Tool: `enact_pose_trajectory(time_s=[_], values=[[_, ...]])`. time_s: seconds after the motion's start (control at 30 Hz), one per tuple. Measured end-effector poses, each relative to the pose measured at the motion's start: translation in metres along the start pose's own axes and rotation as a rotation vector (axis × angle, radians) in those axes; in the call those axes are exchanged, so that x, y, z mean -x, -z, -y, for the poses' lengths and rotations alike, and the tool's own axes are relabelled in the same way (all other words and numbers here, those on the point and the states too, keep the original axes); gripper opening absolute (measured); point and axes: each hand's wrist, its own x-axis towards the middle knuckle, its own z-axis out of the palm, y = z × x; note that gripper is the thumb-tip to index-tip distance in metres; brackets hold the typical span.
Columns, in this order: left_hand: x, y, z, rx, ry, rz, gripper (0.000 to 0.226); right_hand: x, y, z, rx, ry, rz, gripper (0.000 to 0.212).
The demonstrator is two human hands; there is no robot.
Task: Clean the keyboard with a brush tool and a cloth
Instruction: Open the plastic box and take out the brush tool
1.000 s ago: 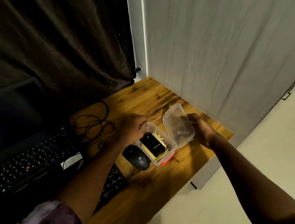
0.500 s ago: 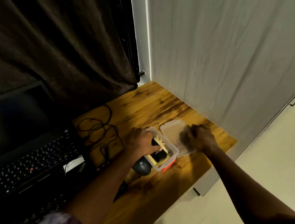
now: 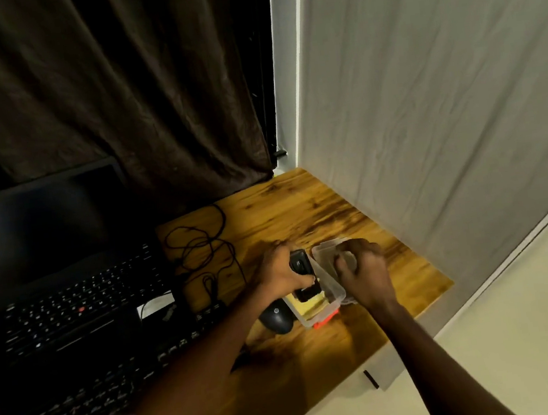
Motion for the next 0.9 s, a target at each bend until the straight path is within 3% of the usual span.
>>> enact_pose_trajectory(time_s=[0.1, 0.27, 0.33, 0.47, 0.6, 0.8, 0.9], values=[[0.008, 0.017, 0.000, 0.344, 0.024, -0.062, 0.048, 0.003, -0.004, 0.031, -0.295, -0.031, -0.002, 0.019], [0.036, 0.052, 0.016, 0.625, 0.035, -0.199, 0.031, 0.014, -0.010, 0.101, -1.043, -0.360, 0.402, 0.026], [0.049, 0.062, 0.028, 0.727, 0.074, -0.209, 0.026, 0.021, -0.020, 0.125, -1.215, -0.416, 0.497, 0.027], [0.083, 0.082, 0.059, 0.794, 0.149, -0.282, 0.037, 0.039, -0.048, 0.165, -1.279, -0.434, 0.550, 0.021], [0.124, 0.103, 0.088, 0.838, 0.131, -0.343, 0.020, 0.059, -0.069, 0.198, -1.271, -0.445, 0.599, 0.024], [0.177, 0.124, 0.126, 0.816, 0.166, -0.373, 0.026, 0.098, -0.102, 0.247, -1.220, -0.359, 0.614, 0.025], [0.199, 0.128, 0.146, 0.797, 0.186, -0.373, 0.027, 0.117, -0.112, 0.267, -1.154, -0.344, 0.597, 0.036]])
